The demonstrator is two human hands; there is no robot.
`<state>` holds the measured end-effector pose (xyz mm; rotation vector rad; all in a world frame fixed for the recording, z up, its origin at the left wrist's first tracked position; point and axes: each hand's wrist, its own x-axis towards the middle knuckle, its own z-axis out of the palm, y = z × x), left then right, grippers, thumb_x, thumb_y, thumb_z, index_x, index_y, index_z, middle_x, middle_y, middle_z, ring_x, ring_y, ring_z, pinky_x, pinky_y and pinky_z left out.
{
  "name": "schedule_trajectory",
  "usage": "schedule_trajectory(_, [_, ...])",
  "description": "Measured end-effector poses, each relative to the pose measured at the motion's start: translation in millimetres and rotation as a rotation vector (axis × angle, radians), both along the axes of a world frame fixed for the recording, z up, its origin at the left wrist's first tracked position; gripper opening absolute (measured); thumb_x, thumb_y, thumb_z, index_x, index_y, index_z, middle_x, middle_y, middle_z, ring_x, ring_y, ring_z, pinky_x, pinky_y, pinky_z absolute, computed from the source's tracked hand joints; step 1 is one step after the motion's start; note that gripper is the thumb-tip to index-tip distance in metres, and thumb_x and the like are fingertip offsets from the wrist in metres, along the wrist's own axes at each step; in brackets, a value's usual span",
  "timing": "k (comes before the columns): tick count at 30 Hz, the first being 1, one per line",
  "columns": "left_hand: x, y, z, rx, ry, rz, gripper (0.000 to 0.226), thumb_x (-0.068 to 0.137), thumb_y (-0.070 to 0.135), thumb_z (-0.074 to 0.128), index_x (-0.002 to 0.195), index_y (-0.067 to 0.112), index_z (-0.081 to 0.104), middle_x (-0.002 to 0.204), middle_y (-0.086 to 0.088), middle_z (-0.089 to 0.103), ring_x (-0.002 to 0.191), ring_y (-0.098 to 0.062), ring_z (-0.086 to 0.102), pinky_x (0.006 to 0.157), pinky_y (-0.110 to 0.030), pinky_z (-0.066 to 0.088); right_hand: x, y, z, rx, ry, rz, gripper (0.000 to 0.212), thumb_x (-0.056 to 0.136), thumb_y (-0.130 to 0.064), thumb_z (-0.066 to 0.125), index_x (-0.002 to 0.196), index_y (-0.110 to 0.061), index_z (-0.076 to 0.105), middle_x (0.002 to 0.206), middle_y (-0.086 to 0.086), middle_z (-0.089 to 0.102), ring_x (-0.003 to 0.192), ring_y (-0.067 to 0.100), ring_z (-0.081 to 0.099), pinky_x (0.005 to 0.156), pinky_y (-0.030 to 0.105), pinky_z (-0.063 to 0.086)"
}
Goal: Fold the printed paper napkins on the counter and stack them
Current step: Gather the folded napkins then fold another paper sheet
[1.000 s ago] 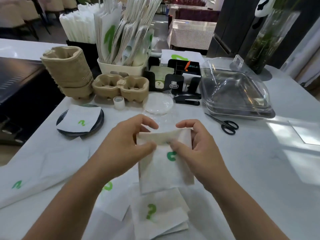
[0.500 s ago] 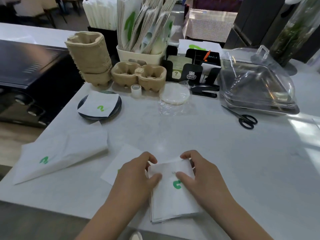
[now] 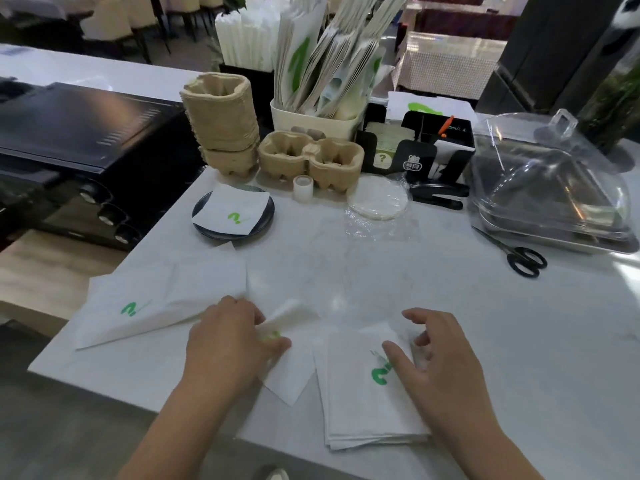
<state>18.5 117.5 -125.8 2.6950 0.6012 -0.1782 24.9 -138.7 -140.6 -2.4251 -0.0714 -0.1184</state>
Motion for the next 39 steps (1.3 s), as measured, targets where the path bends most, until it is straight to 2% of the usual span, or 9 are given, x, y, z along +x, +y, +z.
schedule_trajectory(7, [-2,7,27,-0.369,-0.205,0.032,0.007,0.083,0.025,0.075,0.088,0.026,0.071,0.082,0.005,0.076,0.081,-0.019,0.071,0.071,-0.036,0.055,4,13,12,0.155,-0.069,0.066,0.038,0.081,-0.03,0.076,0.114,-0.038,0.058,0.113,-0.023,0.061,0.108,0.002,0.058,0.094,0.026,0.047])
schedule_trajectory(12, [-12,-24,69,-0.978,-0.353,0.072,0.02,0.076,0.025,0.083,0.095,0.025,0.076,0.088,0.003,0.084,0.081,-0.019,0.08,0.072,-0.043,0.064,14,20,48,0.712,0.354,0.093,0.053,0.074,-0.047,0.074,0.124,-0.04,0.056,0.11,-0.009,0.076,0.098,0.008,0.073,0.089,0.033,0.058])
schedule_trajectory(16, [-28,-66,50,-1.137,-0.256,0.055,0.026,0.078,0.029,0.079,0.104,0.023,0.078,0.098,0.003,0.084,0.092,-0.018,0.08,0.081,-0.039,0.063,15,10,57,0.739,0.515,0.14,0.052,0.087,-0.024,0.072,0.132,-0.039,0.051,0.097,0.005,0.081,0.088,0.024,0.078,0.083,0.042,0.06])
schedule_trajectory(19, [-42,-74,25,-1.004,-0.175,0.018,0.007,0.09,0.027,0.075,0.09,0.027,0.082,0.084,0.008,0.084,0.075,-0.008,0.078,0.066,-0.022,0.058,8,-1,47,0.407,0.414,0.106,0.058,0.083,-0.02,0.072,0.13,-0.045,0.048,0.075,0.001,0.076,0.071,0.018,0.071,0.076,0.038,0.059])
schedule_trajectory(22, [-49,-68,6,-0.664,-0.113,-0.093,0.023,0.084,0.047,0.072,0.076,0.026,0.075,0.066,0.016,0.074,0.054,-0.002,0.06,0.06,-0.029,0.052,3,-7,34,0.122,0.36,0.132,0.056,0.081,-0.032,0.073,0.129,-0.044,0.047,0.057,-0.003,0.045,0.052,0.007,0.046,0.054,0.018,0.04])
schedule_trajectory(25, [-51,-61,1,-0.391,-0.06,-0.136,0.042,0.081,0.055,0.068,0.059,0.023,0.052,0.059,0.019,0.064,0.056,-0.004,0.055,0.062,-0.024,0.047,-2,-4,26,0.023,0.324,0.145,0.056,0.08,-0.036,0.073,0.13,-0.043,0.047,0.059,-0.004,0.044,0.056,0.005,0.049,0.058,0.015,0.042])
schedule_trajectory(30, [-46,-46,1,-0.236,-0.04,-0.11,0.039,0.077,0.061,0.07,0.069,0.024,0.06,0.067,0.009,0.066,0.068,-0.003,0.06,0.068,-0.026,0.049,-6,2,19,-0.159,0.291,0.146,0.06,0.083,-0.041,0.067,0.135,-0.041,0.038,0.068,-0.011,0.05,0.067,0.004,0.056,0.066,0.02,0.047])
schedule_trajectory(33, [-35,5,4,-0.087,-0.315,0.03,0.026,0.074,0.045,0.083,0.083,0.028,0.067,0.088,0.006,0.071,0.089,-0.023,0.064,0.082,-0.04,0.051,-9,0,18,-0.151,0.254,0.098,0.068,0.08,-0.049,0.07,0.138,-0.044,0.035,0.081,-0.017,0.049,0.076,-0.001,0.055,0.07,0.021,0.045])
schedule_trajectory(39, [-12,135,-5,0.156,-0.107,0.415,0.078,0.076,0.068,0.068,0.133,0.015,0.056,0.125,-0.021,0.068,0.117,-0.05,0.058,0.091,-0.058,0.051,-14,-4,14,0.046,0.153,0.003,0.061,0.077,-0.048,0.075,0.13,-0.046,0.045,0.103,-0.021,0.055,0.076,0.003,0.06,0.073,0.018,0.045])
